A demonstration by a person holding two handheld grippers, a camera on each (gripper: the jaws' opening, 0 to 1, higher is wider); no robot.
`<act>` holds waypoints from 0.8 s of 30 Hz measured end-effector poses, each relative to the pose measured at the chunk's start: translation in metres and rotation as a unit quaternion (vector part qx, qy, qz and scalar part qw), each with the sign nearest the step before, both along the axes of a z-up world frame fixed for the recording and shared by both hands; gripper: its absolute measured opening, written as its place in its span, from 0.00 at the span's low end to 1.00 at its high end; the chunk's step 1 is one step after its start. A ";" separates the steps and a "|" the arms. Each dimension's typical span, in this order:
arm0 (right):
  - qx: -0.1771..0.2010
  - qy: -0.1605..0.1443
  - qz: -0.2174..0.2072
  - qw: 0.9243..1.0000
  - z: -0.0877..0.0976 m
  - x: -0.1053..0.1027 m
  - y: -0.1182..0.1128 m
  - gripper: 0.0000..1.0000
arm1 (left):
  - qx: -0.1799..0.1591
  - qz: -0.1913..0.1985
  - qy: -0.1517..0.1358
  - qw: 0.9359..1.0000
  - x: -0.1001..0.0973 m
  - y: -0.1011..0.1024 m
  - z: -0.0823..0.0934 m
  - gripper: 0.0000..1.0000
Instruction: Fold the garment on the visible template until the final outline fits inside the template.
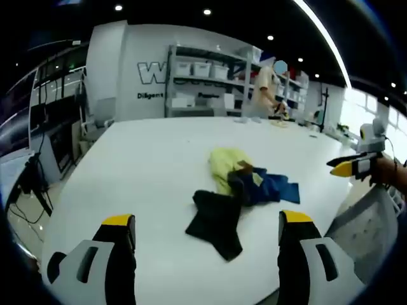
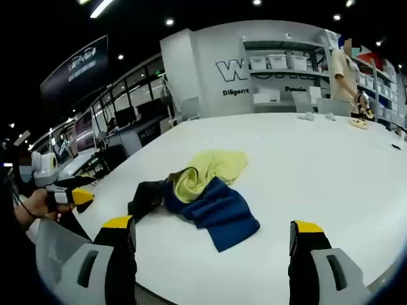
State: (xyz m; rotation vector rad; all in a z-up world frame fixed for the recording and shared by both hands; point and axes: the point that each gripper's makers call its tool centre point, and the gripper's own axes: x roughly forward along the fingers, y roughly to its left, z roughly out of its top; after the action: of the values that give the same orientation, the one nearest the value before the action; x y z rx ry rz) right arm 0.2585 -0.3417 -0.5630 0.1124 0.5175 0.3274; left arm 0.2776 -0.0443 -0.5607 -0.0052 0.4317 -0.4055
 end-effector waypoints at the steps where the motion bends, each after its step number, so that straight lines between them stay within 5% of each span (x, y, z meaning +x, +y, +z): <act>1: 0.000 0.000 0.000 1.000 0.000 0.000 0.000 0.99 | 0.000 0.000 0.001 1.000 0.000 0.000 0.000 0.89; 24: -0.002 -0.001 -0.003 1.000 -0.001 0.000 -0.005 0.99 | 0.006 -0.003 0.004 1.000 -0.003 -0.002 -0.002 0.88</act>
State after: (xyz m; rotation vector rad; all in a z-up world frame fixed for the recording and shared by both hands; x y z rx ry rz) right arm 0.2584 -0.3471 -0.5635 0.1101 0.5151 0.3212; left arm 0.2751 -0.0460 -0.5623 0.0058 0.4425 -0.4086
